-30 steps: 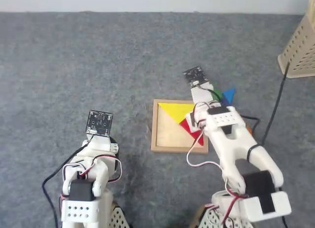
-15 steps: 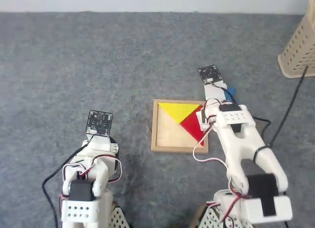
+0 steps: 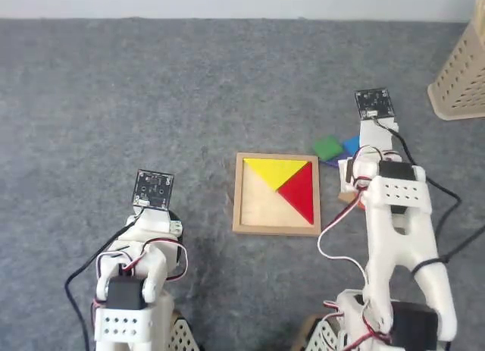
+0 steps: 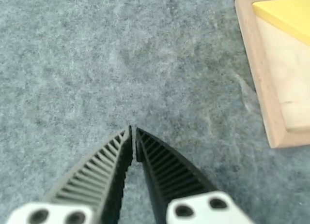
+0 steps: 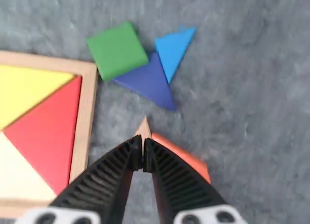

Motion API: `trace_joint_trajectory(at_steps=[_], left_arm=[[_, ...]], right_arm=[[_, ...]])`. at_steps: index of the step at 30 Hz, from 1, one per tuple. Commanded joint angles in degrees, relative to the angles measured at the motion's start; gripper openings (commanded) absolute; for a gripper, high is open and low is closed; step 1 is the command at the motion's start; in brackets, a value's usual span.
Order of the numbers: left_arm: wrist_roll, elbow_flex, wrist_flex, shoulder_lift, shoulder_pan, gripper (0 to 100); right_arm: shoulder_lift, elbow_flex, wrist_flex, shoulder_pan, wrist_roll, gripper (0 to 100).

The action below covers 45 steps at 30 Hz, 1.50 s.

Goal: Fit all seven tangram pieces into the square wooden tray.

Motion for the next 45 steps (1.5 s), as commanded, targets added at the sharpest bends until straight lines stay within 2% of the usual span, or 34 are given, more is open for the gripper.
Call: trace_joint_trajectory(at_steps=[1, 6, 12, 17, 26, 33, 39, 45], left_arm=[[0.5, -0.3, 0.3, -0.2, -0.3, 1], [0.5, -0.3, 0.3, -0.2, -0.3, 1], [0.5, -0.3, 0.3, -0.2, -0.3, 1], [0.5, -0.3, 0.3, -0.2, -0.3, 1], [0.5, -0.3, 0.3, -0.2, -0.3, 1], [0.5, -0.3, 0.3, -0.2, -0.3, 1], [0.5, -0.3, 0.3, -0.2, -0.3, 1], [0.5, -0.3, 0.3, -0.2, -0.3, 1]], right_arm=[[-0.7, -4.6, 3.4, 1.5, -0.4, 2.3], [6.5, -9.7, 5.2, 2.8, -0.4, 12.9], [16.7, -21.0, 5.3, 2.0, 0.4, 13.4], [25.8, -32.1, 10.4, -1.1, 8.8, 13.8], [33.3, -49.6, 16.7, -6.3, 2.6, 13.8], [43.8, -50.6, 7.5, -13.8, 3.0, 13.5], [50.7, -53.0, 7.2, -11.1, 3.1, 13.4], [51.3, -52.9, 14.5, -4.6, 3.0, 13.3]])
